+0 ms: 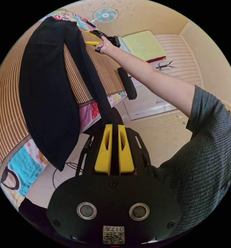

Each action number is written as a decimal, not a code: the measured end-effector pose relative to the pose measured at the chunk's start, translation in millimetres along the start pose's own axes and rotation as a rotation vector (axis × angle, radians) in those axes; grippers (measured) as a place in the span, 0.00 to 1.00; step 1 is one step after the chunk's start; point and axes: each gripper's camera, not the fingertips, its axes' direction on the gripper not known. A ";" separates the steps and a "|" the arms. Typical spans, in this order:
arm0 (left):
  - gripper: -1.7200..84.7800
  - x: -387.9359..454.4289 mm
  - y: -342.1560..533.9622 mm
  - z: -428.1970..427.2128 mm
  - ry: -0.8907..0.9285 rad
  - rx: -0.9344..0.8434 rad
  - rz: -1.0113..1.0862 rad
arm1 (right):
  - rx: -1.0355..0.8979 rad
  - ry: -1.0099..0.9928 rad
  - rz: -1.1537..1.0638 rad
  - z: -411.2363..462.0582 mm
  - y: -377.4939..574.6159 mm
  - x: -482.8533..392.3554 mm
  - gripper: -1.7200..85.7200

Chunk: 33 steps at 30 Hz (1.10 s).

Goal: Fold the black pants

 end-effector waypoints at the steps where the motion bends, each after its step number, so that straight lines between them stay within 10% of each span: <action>1: 0.07 -2.3 -1.1 0.0 0.002 -0.002 0.005 | 0.028 0.016 0.015 17.5 -20.6 1.6 0.19; 9: 0.07 -51.0 -1.8 -18.2 0.163 0.070 0.027 | 0.167 0.621 -0.183 98.8 -80.6 -125.5 0.05; 15: 0.07 -57.8 28.8 -59.7 0.118 0.171 0.040 | 0.209 0.376 -0.599 179.4 -29.5 -304.3 0.06; 20: 0.07 -64.4 51.4 -67.7 -0.060 0.139 -0.086 | 0.037 0.140 -0.474 213.9 -19.8 -259.7 0.11; 33: 0.07 -42.6 51.2 -53.6 -0.042 0.144 -0.125 | -0.103 0.049 -0.299 56.9 404.2 -39.4 0.16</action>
